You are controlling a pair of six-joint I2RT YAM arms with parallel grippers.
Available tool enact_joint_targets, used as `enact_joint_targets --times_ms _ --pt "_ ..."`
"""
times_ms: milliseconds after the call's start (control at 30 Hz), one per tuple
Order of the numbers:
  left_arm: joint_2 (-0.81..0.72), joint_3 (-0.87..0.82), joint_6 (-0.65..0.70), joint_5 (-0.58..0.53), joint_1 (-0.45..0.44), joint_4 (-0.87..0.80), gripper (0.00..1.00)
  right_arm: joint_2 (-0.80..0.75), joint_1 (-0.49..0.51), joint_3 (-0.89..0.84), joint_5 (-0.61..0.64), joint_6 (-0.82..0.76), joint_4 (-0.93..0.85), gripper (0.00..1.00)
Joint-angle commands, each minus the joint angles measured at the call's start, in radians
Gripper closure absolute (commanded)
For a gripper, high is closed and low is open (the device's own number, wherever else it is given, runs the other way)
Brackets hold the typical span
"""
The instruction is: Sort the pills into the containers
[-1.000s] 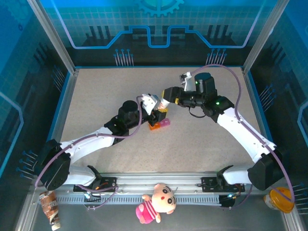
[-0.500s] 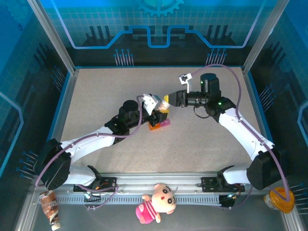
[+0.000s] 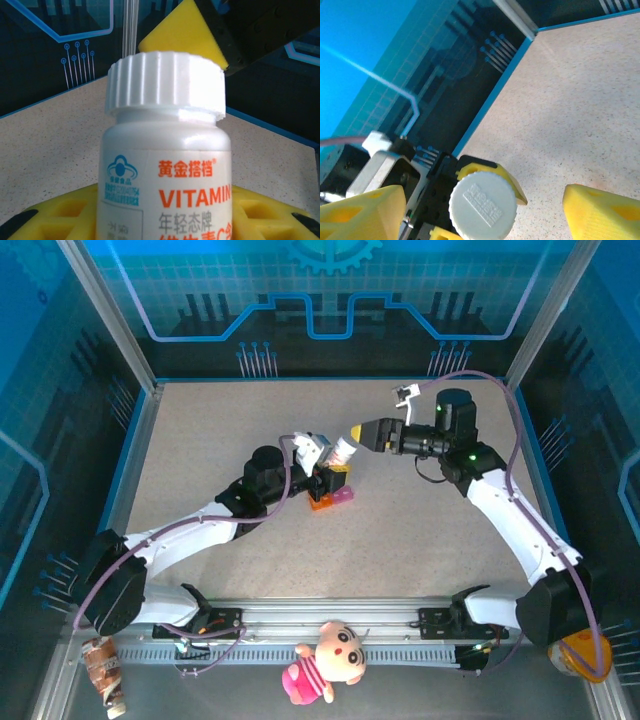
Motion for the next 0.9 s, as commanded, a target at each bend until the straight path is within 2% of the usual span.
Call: enact_joint_targets --times_ms 0,333,600,733,867 --pt "-0.026 0.031 0.043 -0.023 0.004 0.002 1.00 -0.007 0.016 0.042 0.141 0.136 -0.115 0.17" --pt "-0.032 0.037 0.062 -0.025 0.003 -0.021 1.00 0.057 0.142 0.105 0.205 0.126 -0.139 0.18" --pt "-0.036 0.035 0.057 -0.027 0.004 -0.018 1.00 0.073 0.170 0.098 0.207 0.122 -0.142 0.39" --pt "-0.037 0.036 0.059 -0.028 0.004 -0.018 1.00 0.074 0.182 0.090 0.204 0.108 -0.150 0.42" --pt "-0.035 0.037 0.057 -0.029 0.003 -0.015 1.00 0.068 0.185 0.080 0.206 0.092 -0.160 0.50"
